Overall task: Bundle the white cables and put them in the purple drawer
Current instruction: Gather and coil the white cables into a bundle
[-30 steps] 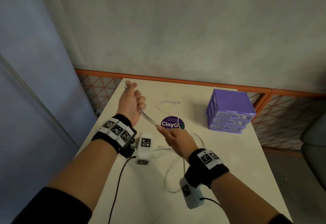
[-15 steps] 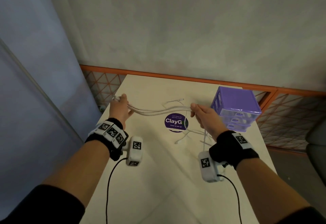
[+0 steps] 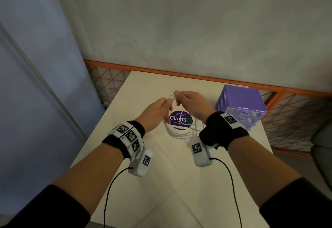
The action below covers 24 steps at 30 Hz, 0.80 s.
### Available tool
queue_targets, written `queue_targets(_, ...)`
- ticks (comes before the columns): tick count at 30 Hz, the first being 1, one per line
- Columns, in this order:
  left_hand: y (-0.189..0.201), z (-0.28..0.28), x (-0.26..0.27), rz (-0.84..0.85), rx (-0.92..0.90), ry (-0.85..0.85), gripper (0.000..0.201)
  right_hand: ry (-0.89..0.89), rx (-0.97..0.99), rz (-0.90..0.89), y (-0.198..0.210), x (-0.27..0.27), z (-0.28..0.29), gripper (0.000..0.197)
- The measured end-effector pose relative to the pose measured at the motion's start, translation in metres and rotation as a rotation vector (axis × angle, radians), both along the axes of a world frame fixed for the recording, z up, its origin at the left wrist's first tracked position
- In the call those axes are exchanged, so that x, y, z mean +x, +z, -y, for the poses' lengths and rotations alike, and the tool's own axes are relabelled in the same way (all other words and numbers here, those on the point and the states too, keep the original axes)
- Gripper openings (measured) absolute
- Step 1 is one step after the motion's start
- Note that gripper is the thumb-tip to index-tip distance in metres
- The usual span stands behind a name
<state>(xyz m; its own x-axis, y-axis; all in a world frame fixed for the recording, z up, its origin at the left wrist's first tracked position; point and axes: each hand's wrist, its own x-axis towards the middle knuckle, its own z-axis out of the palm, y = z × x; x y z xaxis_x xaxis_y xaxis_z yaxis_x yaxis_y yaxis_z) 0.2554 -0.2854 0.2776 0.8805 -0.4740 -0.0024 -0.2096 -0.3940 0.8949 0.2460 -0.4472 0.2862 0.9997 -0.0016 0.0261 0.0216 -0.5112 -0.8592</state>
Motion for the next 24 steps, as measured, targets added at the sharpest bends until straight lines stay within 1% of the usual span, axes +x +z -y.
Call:
queue_targets(2,0.002,-0.001,0.007,0.032,-0.057,0.071,0.03,0.011,0.119,-0.049,-0.001,-0.002,0.0,0.042)
queue_targets(4,0.008,-0.005,0.015,0.143,-0.025,0.19,0.031,0.029,0.16,-0.083,-0.005,-0.005,0.003,0.041)
queue_targets(6,0.018,-0.009,0.025,0.253,-0.001,0.286,0.032,0.061,0.131,-0.101,-0.01,-0.006,0.009,0.035)
queue_targets(7,0.022,-0.012,0.028,0.283,0.0,0.321,0.031,0.076,0.106,-0.106,-0.015,-0.008,0.011,0.028)
queue_targets(8,0.036,-0.016,0.031,0.316,-0.01,0.365,0.031,0.104,0.047,-0.088,-0.01,-0.006,0.013,0.02)
queue_targets(10,0.045,-0.022,0.044,0.326,-0.051,0.466,0.032,0.097,-0.039,-0.103,-0.021,-0.004,0.016,0.008)
queue_targets(12,0.052,-0.031,0.056,0.331,-0.114,0.58,0.031,0.071,-0.096,-0.105,-0.037,-0.004,0.021,0.011)
queue_targets(15,0.067,-0.046,0.066,0.361,-0.12,0.696,0.031,-0.025,-0.112,-0.137,-0.061,-0.013,0.038,0.02)
queue_targets(17,0.076,-0.055,0.071,0.357,-0.131,0.749,0.031,-0.087,-0.052,-0.171,-0.072,-0.021,0.05,0.018)
queue_targets(20,0.083,-0.059,0.074,0.362,-0.108,0.733,0.031,-0.163,0.054,-0.206,-0.083,-0.03,0.056,0.015)
queue_targets(21,0.083,-0.057,0.074,0.365,-0.095,0.716,0.031,-0.199,0.124,-0.214,-0.084,-0.032,0.055,0.013)
queue_targets(24,0.075,-0.052,0.071,0.354,-0.093,0.666,0.03,-0.305,0.382,-0.189,-0.083,-0.037,0.044,0.02)
